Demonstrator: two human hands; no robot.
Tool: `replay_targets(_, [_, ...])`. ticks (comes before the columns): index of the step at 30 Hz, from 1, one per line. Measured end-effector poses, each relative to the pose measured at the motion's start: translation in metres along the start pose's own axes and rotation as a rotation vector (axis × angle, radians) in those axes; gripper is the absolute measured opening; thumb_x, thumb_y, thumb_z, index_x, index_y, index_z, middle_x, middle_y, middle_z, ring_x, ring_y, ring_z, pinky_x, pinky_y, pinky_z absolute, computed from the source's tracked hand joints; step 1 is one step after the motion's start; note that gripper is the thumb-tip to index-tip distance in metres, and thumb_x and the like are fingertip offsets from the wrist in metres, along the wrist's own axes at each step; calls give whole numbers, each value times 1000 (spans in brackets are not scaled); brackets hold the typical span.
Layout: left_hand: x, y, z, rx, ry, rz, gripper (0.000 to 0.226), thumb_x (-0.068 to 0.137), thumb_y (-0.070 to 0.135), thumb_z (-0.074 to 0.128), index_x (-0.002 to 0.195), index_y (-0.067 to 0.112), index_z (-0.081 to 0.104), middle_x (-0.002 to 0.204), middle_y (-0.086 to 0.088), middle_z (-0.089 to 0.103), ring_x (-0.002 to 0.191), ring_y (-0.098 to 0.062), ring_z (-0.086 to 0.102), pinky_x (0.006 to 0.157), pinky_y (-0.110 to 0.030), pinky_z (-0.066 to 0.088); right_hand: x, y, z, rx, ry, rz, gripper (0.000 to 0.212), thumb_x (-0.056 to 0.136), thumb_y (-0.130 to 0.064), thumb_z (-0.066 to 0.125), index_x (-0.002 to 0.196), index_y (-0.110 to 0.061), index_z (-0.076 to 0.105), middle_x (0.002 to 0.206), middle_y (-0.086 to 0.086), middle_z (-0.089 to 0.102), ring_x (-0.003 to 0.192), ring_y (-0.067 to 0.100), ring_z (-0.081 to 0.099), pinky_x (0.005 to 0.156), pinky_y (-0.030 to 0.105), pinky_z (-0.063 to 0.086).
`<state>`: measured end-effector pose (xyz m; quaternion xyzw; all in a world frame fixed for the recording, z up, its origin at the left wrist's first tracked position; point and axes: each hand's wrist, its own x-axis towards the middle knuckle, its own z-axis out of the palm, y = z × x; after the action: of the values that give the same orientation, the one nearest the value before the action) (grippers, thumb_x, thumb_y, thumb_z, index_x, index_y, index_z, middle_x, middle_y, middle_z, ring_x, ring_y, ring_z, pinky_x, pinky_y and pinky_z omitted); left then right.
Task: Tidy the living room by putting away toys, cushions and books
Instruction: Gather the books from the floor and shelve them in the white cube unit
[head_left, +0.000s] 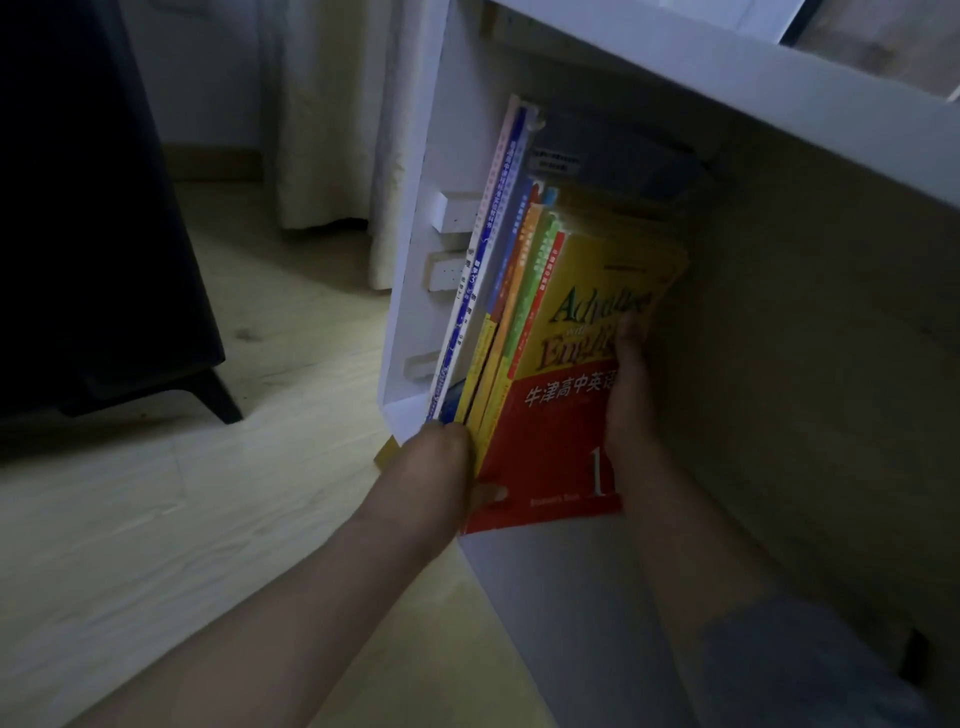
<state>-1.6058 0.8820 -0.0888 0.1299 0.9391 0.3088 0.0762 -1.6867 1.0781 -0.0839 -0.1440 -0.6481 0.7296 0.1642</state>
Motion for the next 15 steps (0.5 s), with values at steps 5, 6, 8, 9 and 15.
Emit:
replay_targets(5, [2,-3,3,-74,219,5,33,86,39,64,88,14,44,92,-2,43,85,-25,53,64,-29,31,0,-10,8,42,155,-180,84,67,-79,60,138,-35,46,133,-5,58,118,14,59,99,44,48])
replay_targets(6, [5,-5,5,-29,235,-5,34,87,43,61,94,12,48,96,-5,46,89,-28,55,66,-32,35,3,-12,13,26,162,-248,83,74,-77,55,143,-33,41,140,-5,52,124,12,54,104,42,44])
replay_targets(8, [15,-8,11,138,178,-31,45,90,51,51,103,8,55,100,-11,53,93,-32,59,67,-32,37,9,-14,27,-76,112,-288,88,77,-81,46,148,-33,30,151,-6,39,135,10,41,112,41,34])
replay_targets(9, [19,-10,16,182,132,-44,49,91,53,48,104,7,57,101,-13,55,93,-33,60,67,-31,36,14,-9,30,-112,99,-272,93,74,-85,43,149,-33,28,153,-7,35,138,10,37,115,42,30])
replay_targets(15, [34,-14,32,167,53,-119,54,91,55,45,107,4,55,111,-16,55,98,-34,60,77,-35,44,1,14,14,-246,147,-305,72,95,-57,40,153,-20,19,159,-4,20,145,9,20,117,24,12])
